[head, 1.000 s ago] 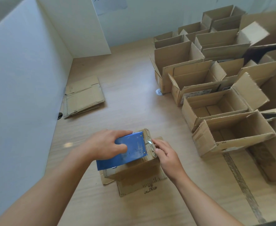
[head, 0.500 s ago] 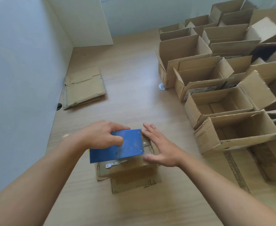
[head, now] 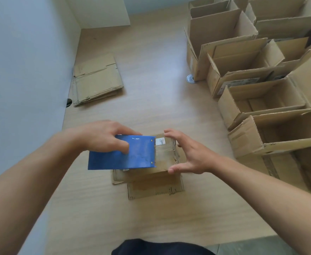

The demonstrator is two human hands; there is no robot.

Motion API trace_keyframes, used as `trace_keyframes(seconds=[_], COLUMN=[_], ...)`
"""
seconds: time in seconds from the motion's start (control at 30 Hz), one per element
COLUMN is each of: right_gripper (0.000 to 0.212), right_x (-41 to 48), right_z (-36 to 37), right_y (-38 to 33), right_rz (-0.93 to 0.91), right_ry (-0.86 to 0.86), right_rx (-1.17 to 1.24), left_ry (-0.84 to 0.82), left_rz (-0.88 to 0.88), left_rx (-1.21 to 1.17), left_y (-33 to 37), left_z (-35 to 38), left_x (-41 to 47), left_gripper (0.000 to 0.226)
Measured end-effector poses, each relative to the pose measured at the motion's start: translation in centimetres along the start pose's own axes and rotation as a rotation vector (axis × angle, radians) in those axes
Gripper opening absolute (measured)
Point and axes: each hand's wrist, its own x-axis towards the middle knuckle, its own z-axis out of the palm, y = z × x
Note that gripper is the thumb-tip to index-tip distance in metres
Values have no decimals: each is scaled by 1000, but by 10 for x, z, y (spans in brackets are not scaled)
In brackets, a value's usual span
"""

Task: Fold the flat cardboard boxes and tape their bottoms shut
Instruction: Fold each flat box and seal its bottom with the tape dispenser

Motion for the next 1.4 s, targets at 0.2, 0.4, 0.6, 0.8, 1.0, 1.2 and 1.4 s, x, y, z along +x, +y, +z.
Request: trace_keyframes(seconds=[0.2, 0.4, 0.6, 0.8, 1.0, 1.2, 1.4], right_gripper=[72, 69, 72, 74, 76, 72, 78], right_x=[2, 4, 7, 9, 10, 31, 37], right_z=[-2, -8, -13, -17, -19, 11, 43], right_y=[-2, -9, -18, -30, -46, -80, -71], right_rz=[-76, -26, 3, 49, 159, 140, 38], right_ry=[-68, -196, -254, -333, -406, -336, -164], right_rx=[-215, -464, -664, -727, -757, -931, -836], left_ry=[4, 11, 3, 18, 28, 46, 74], left_rz=[-17, -38, -95, -94, -150, -139, -194], left_rx=[-40, -99, -161, -250, -315, -335, -322], left_y=[-38, -64, -105, -128, -154, -155, -160], left_z=[-14, -3, -3, 3, 14, 21, 22], left_x=[-35, -44, -69, -74, -78, -77, -90], left_gripper=[55, 53, 47, 47, 49, 50, 45])
